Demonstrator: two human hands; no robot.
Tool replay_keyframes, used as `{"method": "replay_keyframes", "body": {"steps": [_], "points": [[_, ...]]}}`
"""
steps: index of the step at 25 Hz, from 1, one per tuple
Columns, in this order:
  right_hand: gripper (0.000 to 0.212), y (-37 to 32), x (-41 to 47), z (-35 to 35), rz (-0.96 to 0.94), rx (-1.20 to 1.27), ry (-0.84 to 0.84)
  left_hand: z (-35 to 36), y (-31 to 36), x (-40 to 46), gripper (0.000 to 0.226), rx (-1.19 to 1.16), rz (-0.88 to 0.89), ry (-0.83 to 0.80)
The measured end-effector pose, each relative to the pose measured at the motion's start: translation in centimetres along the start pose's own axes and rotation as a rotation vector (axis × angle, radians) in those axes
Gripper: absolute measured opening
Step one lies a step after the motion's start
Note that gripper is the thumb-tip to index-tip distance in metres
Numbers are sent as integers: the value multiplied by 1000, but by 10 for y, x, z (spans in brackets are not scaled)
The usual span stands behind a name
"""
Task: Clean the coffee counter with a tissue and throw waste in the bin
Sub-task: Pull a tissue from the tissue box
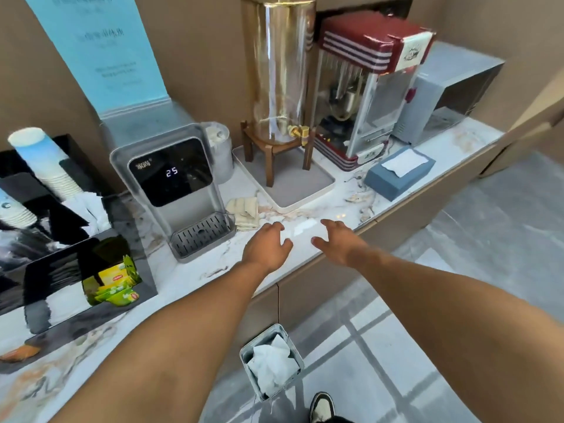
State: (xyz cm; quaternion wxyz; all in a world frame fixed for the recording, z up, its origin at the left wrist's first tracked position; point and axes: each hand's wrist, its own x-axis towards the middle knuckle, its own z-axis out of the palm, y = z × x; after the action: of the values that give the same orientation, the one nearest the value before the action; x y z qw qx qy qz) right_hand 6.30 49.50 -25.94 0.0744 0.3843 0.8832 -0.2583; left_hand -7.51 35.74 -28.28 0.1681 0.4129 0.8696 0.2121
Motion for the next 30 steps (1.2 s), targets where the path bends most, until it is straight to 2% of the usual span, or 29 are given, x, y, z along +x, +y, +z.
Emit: {"method": "replay_keyframes", "body": {"steps": [6,11,14,21,30], "points": [[69,40,0,-70,51,-50,165,-22,45,42,44,94,173,38],[69,96,3,-118,70,-39,222,-21,106,74,46,159,186,62],[68,140,13,-142,84,52,253,-5,153,94,49,166,167,66],[67,229,43,-181,101,148,218,45,256,141,51,209,185,52],[58,302,128,-207,133,153,179,90,301,248,48,187,180,-21]]}}
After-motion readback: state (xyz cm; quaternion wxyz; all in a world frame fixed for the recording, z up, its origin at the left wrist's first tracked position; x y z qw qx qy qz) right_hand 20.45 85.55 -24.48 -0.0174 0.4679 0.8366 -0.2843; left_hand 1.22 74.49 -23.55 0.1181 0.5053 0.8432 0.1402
